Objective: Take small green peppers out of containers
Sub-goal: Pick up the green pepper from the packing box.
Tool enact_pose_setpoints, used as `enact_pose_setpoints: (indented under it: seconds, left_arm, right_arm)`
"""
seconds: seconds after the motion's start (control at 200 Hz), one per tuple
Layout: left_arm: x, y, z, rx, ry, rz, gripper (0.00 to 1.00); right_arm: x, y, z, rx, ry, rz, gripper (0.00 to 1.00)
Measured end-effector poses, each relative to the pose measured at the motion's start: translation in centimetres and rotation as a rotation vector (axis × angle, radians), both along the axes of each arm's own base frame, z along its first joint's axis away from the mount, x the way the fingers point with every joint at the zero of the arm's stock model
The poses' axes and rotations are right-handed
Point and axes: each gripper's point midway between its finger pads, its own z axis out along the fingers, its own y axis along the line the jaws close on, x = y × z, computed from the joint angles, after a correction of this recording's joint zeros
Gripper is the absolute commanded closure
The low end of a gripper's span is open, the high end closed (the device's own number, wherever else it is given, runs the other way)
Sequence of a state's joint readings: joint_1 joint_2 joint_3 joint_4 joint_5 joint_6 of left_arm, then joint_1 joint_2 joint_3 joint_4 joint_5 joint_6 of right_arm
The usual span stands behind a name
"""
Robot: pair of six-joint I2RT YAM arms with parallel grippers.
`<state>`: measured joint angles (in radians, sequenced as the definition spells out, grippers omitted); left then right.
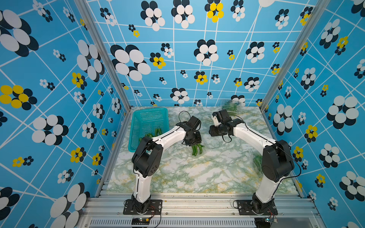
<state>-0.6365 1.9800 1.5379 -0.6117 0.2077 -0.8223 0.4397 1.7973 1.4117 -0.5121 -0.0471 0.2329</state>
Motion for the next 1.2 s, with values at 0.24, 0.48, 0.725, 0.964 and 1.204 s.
enact_pose_setpoints:
  seconds: [0.24,0.48,0.725,0.964,1.204]
  left_arm:
    - [-0.2,0.5,-0.6,0.033,0.017,0.008,0.59]
    - [-0.3,0.7,-2.0,0.057,0.044,0.009,0.6]
    - [-0.4,0.7,-3.1,0.071,0.062,0.009,0.61]
    - [-0.4,0.8,-4.0,0.081,0.076,0.009,0.62]
    - [-0.3,0.7,-4.5,0.085,0.081,0.009,0.64]
  right_arm:
    - [-0.2,0.0,0.0,0.029,-0.007,-0.015,0.55]
    - [0.0,0.2,0.2,0.041,-0.015,-0.022,0.55]
    - [0.0,0.2,0.2,0.041,-0.015,-0.022,0.55]
    - [0.0,0.2,0.2,0.041,-0.015,-0.022,0.56]
    - [0.0,0.2,0.2,0.041,-0.015,-0.022,0.56]
